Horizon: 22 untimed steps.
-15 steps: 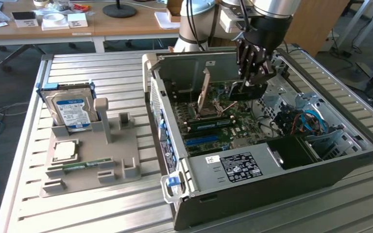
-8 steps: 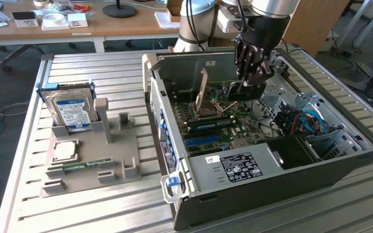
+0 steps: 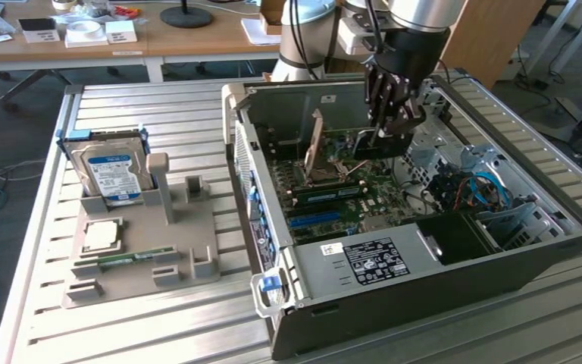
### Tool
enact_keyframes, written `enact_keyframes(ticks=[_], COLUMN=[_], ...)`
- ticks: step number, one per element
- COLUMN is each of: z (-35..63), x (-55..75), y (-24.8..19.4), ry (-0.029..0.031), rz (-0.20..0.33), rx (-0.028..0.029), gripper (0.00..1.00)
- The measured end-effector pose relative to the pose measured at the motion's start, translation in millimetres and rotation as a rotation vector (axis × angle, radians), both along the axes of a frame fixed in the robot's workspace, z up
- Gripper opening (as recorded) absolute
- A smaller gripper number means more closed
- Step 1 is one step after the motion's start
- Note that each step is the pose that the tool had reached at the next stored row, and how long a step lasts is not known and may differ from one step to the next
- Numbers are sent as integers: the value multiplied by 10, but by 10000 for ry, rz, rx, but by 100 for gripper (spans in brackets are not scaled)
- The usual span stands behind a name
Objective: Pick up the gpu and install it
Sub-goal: 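Insert the gpu into the slot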
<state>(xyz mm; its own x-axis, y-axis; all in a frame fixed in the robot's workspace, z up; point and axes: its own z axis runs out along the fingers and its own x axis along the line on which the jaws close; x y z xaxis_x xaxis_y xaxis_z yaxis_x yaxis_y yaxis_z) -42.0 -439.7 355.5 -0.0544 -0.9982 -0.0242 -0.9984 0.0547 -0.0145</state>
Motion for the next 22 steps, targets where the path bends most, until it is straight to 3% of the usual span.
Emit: enact_keyframes(ticks=[5, 16, 22], z=[-4, -3, -3], x=[-1, 0, 0], y=[-8, -112, -117], ry=[-1, -1, 0], rz=[-1, 0, -1], rx=[3, 1, 1], gripper=[27, 27, 27])
